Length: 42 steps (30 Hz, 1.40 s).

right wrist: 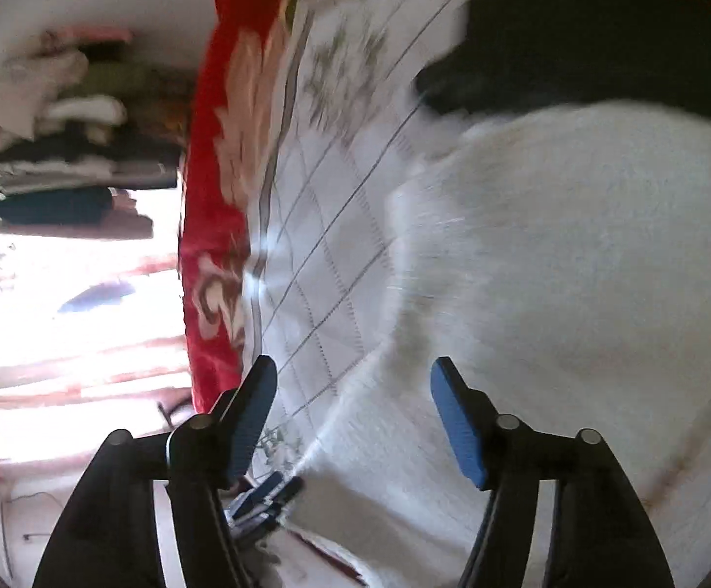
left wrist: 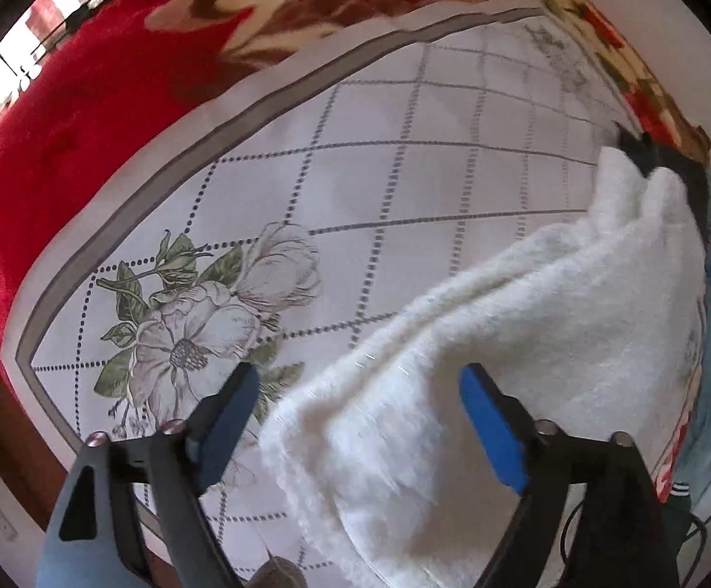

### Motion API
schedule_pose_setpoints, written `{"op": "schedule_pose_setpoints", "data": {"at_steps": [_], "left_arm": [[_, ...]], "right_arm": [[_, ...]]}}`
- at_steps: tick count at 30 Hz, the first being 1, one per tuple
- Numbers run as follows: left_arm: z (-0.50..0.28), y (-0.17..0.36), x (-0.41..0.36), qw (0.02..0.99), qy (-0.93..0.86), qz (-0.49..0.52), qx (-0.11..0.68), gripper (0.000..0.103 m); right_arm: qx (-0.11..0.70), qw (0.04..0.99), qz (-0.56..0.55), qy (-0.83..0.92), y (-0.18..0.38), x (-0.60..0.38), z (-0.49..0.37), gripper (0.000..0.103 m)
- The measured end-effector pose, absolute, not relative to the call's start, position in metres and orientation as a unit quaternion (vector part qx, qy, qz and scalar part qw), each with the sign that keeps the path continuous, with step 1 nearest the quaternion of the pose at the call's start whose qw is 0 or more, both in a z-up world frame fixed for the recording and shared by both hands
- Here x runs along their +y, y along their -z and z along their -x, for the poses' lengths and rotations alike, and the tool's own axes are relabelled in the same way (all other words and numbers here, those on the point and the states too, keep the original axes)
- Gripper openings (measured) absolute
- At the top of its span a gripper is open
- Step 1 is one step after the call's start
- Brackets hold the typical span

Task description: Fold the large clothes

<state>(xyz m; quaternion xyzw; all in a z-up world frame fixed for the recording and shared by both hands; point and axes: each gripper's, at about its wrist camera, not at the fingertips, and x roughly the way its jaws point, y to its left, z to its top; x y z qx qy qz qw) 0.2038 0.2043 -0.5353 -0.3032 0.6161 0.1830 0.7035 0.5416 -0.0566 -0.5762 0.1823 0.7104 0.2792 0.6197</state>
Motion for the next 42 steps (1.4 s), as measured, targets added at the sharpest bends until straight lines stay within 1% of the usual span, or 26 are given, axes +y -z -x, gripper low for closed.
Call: {"op": "schedule_pose_setpoints", "data": {"at_steps": [3,5,6,8,11,13,14,15,16,17,19,21,24,25,26,28,29,31,33,35,39,40,42], "left_arm": [[-0.205,0.520,0.196,0.714,-0.186,0.297,0.606,0.091],[-0.202,0.512,0.195,0.718,-0.196,0.298,0.598,0.091],[-0.202,0.507,0.190,0.720,-0.201,0.297,0.595,0.091],[-0.203,0.501,0.191,0.722,-0.211,0.292,0.591,0.091],[-0.206,0.499,0.188,0.721,-0.218,0.280,0.595,0.091],[-0.207,0.499,0.183,0.721,-0.222,0.267,0.600,0.091],[-0.211,0.499,0.180,0.721,-0.221,0.259,0.603,0.091],[-0.213,0.499,0.177,0.721,-0.223,0.252,0.605,0.091],[-0.215,0.498,0.174,0.721,-0.227,0.242,0.608,0.091],[-0.216,0.497,0.171,0.721,-0.228,0.236,0.610,0.091],[-0.219,0.493,0.167,0.721,-0.228,0.229,0.612,0.091],[-0.222,0.485,0.160,0.726,-0.224,0.223,0.611,0.091],[-0.227,0.481,0.147,0.735,-0.211,0.205,0.611,0.091],[-0.230,0.483,0.141,0.736,-0.205,0.198,0.614,0.091],[-0.232,0.486,0.137,0.736,-0.202,0.193,0.617,0.091],[-0.237,0.496,0.126,0.734,-0.193,0.179,0.627,0.091],[-0.239,0.502,0.122,0.734,-0.188,0.176,0.629,0.091],[-0.244,0.514,0.114,0.731,-0.185,0.163,0.636,0.091],[-0.250,0.526,0.109,0.730,-0.186,0.152,0.640,0.091],[-0.255,0.537,0.110,0.725,-0.192,0.142,0.646,0.091],[-0.256,0.569,0.123,0.707,-0.227,0.107,0.661,0.091],[-0.255,0.577,0.128,0.701,-0.229,0.113,0.666,0.096],[-0.253,0.586,0.136,0.694,-0.227,0.137,0.669,0.100]], "right_arm": [[0.685,0.675,-0.169,-0.217,0.562,-0.141,-0.530,0.074],[0.691,0.680,-0.173,-0.176,0.579,-0.188,-0.523,0.076],[0.703,0.665,-0.192,-0.162,0.602,-0.213,-0.520,0.076],[0.709,0.646,-0.222,-0.172,0.635,-0.230,-0.520,0.076],[0.711,0.589,-0.299,-0.243,0.701,-0.226,-0.525,0.076],[0.706,0.547,-0.353,-0.279,0.728,-0.217,-0.526,0.075],[0.687,0.552,-0.379,-0.282,0.734,-0.213,-0.525,0.060],[0.679,0.564,-0.380,-0.277,0.734,-0.212,-0.523,0.048],[0.672,0.576,-0.380,-0.269,0.730,-0.210,-0.517,0.040],[0.664,0.583,-0.390,-0.258,0.726,-0.212,-0.512,0.037],[0.642,0.605,-0.419,-0.217,0.709,-0.228,-0.489,0.035],[0.626,0.619,-0.452,-0.147,0.687,-0.258,-0.444,0.035],[0.624,0.608,-0.487,-0.055,0.668,-0.308,-0.367,0.037],[0.636,0.598,-0.487,-0.022,0.665,-0.327,-0.334,0.044],[0.658,0.588,-0.469,-0.003,0.664,-0.339,-0.310,0.053],[0.708,0.563,-0.427,0.017,0.667,-0.360,-0.275,0.062],[0.724,0.551,-0.414,0.017,0.669,-0.366,-0.265,0.065],[0.745,0.522,-0.415,0.020,0.669,-0.384,-0.249,0.067],[0.761,0.522,-0.385,0.000,0.648,-0.396,-0.247,0.067],[0.774,0.549,-0.315,-0.016,0.619,-0.396,-0.253,0.067],[0.742,0.630,-0.226,-0.044,0.568,-0.382,-0.290,0.067],[0.725,0.653,-0.208,-0.066,0.559,-0.375,-0.306,0.067],[0.710,0.675,-0.174,-0.099,0.560,-0.358,-0.343,0.067]]}}
